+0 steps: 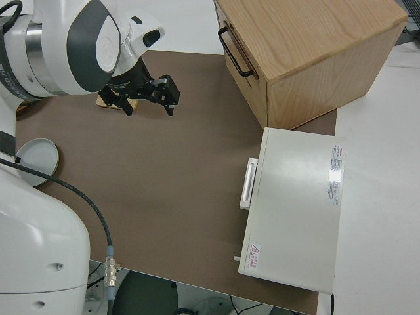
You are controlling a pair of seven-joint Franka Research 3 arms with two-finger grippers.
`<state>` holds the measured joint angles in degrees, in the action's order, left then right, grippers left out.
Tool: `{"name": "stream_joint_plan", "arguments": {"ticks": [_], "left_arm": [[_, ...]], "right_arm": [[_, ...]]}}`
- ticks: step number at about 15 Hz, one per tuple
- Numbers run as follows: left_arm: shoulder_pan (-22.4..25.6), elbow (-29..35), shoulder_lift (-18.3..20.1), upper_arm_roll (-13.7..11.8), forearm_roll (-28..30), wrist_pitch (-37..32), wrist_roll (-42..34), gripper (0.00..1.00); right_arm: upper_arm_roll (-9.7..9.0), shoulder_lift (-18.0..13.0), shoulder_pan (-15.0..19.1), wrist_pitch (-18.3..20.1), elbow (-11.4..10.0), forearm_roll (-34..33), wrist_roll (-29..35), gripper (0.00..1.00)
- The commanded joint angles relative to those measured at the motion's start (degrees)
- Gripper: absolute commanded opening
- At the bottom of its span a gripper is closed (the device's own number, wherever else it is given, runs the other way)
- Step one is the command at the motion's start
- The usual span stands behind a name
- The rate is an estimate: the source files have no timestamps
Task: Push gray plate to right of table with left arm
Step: 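Place the left gripper against the gray plate's near edge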
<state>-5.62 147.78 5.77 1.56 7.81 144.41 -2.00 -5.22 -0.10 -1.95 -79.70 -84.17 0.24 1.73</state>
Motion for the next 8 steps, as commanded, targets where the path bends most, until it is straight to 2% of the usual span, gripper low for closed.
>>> {"name": "stream_joint_plan", "arguments": {"ticks": [1,3,8], "left_arm": [[-8.24,-4.16,-6.9,0.29,3.08,1.13,6.63,0.0],[-14.21,-7.58,-9.8,0.2,3.0,1.05,14.62,0.0],[-22.05,-13.65,-14.63,0.29,3.0,0.96,23.87,0.0]], "right_arm": [[-0.32,-0.43,0.63,0.69,0.05,0.46,-0.15,0.983],[-0.23,-0.43,0.63,0.69,0.05,0.46,-0.15,0.983],[-0.32,-0.43,0.63,0.69,0.06,0.46,-0.15,0.983]]}}
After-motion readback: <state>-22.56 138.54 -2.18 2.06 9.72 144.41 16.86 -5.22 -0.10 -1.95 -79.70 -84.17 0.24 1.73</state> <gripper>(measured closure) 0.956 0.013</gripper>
